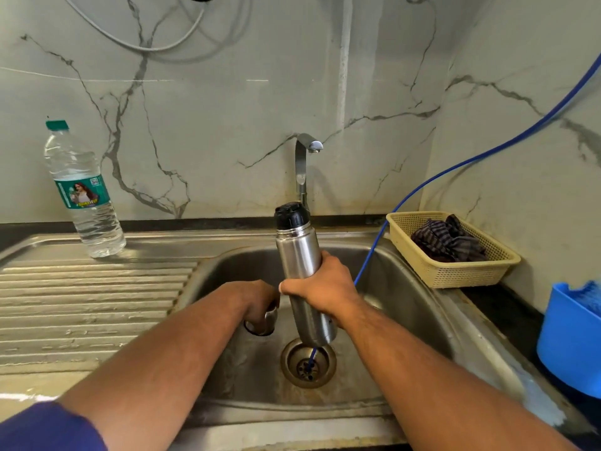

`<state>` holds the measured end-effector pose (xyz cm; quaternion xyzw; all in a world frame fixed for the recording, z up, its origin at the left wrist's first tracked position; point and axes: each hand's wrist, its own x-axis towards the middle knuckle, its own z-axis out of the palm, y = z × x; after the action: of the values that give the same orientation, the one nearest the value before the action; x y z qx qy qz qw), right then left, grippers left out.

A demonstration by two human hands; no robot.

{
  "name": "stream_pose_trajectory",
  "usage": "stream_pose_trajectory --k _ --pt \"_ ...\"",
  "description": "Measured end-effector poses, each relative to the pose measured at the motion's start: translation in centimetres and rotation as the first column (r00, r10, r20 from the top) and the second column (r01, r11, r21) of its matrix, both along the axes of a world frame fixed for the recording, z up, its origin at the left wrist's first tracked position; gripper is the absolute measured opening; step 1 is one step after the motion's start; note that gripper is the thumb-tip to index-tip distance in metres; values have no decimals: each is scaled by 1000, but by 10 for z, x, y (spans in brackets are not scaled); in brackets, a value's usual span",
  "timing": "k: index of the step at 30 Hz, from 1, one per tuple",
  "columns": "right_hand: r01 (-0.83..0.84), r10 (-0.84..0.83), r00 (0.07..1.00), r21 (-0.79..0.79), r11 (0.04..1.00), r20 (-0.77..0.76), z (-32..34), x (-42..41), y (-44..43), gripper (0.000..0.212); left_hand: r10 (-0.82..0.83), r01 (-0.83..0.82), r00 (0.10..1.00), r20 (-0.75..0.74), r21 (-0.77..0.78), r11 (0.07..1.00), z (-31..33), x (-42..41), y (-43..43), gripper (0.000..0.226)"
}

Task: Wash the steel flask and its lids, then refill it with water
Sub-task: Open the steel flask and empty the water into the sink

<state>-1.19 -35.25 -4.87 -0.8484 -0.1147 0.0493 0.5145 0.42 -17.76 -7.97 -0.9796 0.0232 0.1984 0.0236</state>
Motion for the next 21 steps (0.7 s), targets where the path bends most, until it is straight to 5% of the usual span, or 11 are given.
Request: stream_pose_trajectory --k 11,21 --pt "-11 13 999 37 999 -32 -5 6 2 76 -25 26 994 -102 6 1000 -39 16 6 74" --pt "-1 1 999 28 1000 -32 -2 1 0 75 112 -120 990 -83 -109 987 -37 9 11 89"
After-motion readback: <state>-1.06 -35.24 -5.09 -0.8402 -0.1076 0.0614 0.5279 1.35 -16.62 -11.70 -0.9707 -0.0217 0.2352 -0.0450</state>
